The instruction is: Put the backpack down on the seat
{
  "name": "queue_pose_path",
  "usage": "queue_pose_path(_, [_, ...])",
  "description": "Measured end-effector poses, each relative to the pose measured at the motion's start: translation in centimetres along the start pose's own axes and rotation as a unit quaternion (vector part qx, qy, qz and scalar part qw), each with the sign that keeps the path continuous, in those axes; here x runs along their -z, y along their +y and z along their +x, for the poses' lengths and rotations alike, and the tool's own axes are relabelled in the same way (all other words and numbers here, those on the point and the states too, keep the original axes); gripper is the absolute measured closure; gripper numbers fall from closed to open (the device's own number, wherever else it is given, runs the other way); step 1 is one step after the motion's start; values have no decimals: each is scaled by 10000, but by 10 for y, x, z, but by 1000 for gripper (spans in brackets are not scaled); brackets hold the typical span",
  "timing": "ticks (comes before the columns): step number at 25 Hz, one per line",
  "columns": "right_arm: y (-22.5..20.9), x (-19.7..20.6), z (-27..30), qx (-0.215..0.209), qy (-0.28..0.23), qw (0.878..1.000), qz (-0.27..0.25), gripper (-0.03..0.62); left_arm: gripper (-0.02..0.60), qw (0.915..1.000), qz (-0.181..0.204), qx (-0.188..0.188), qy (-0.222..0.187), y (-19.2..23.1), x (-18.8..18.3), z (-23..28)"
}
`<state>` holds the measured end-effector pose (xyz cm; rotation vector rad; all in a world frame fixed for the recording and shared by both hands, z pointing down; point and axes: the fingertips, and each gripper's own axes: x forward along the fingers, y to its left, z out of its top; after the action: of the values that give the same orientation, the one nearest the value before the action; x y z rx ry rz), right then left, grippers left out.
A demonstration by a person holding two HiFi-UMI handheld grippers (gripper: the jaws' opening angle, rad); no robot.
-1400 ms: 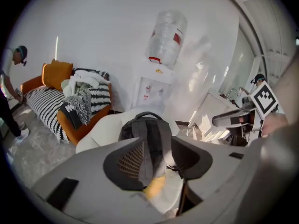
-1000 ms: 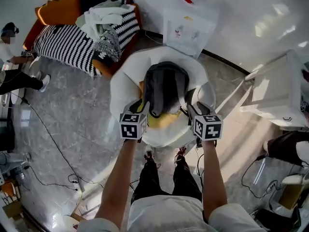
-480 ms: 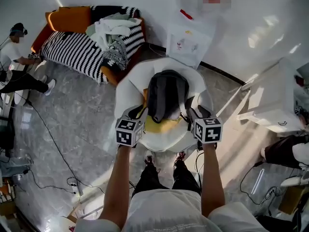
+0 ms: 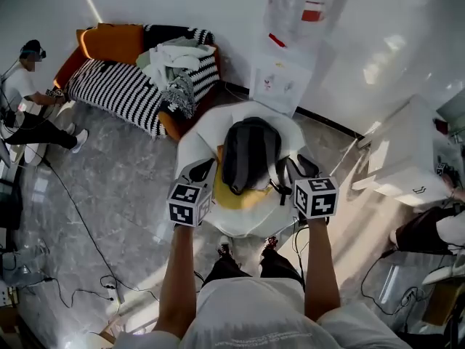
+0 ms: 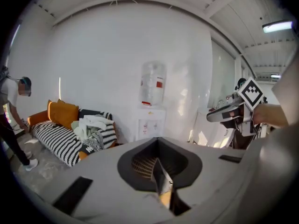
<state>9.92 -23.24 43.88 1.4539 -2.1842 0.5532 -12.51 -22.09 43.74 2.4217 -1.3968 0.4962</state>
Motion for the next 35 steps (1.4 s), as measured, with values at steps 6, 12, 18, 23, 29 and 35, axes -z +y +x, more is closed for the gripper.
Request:
queue_pose_path(6, [2, -33, -37, -41, -350, 9989, -305, 506, 581, 9983, 195, 40, -551, -17, -47, -26])
queue_pose_path(12, [4, -65, -63, -220, -718, 9962, -429, 511, 583, 9953, 263, 55, -930, -31, -89, -46])
queue_pose_path(18, [1, -102, -90, -249, -1166, 9910, -614, 545, 583, 9915, 622, 62, -1144, -46, -126, -57])
queue_pose_path(23, [-5, -127, -110, -221, -1595, 9847, -663, 591, 583, 9891, 780, 72, -1248, -54, -143, -60])
queue_pose_path(29, [-3, -146, -116, -526, -1785, 9797, -741, 591, 584, 9869, 832, 29, -1379, -55, -160, -59])
queue_pose_path(35, [4, -172, -117, -669, -1920, 9729, -1103, 591, 584, 9836, 1000, -23, -1499, -54, -186, -54])
